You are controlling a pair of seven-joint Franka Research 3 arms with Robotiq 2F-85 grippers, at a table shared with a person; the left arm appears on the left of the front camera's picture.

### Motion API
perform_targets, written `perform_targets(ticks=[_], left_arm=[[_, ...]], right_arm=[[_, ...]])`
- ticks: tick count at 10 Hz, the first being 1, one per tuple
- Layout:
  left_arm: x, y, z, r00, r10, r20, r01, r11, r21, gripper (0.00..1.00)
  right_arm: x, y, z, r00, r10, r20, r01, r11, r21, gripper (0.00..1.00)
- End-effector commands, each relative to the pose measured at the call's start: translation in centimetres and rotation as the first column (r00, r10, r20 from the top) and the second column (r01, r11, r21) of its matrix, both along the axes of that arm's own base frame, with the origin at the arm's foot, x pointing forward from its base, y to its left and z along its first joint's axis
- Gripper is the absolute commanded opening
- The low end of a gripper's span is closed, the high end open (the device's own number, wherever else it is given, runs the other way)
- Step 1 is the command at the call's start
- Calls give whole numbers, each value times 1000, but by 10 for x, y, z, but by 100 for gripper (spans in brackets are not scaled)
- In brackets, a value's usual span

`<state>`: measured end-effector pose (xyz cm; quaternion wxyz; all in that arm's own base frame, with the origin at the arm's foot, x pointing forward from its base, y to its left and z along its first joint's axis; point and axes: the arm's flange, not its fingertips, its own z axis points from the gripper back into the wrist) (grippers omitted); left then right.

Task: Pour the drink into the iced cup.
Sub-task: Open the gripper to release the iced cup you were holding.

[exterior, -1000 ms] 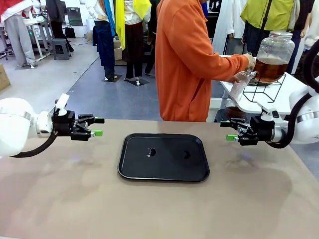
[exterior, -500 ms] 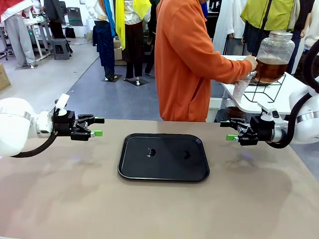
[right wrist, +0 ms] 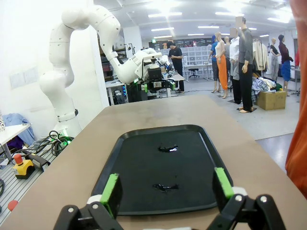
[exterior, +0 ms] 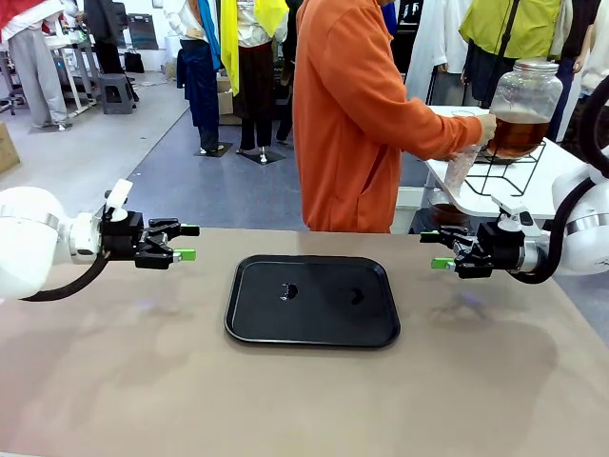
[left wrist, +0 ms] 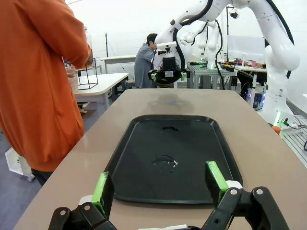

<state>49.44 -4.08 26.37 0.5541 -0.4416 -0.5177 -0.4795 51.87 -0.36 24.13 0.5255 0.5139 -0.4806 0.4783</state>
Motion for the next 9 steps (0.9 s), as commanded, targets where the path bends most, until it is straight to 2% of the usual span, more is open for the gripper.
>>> perform_targets(ticks=[1,9], left_arm=[[-1,-2,5,1000,7,3,-7,1000,-2,100],[-1,-2,5,1000,7,3,-7,1000,-2,100]], right_arm=[[1,1,3,1000,-2,6,2,1000,4,100],[1,1,3,1000,-2,6,2,1000,4,100]])
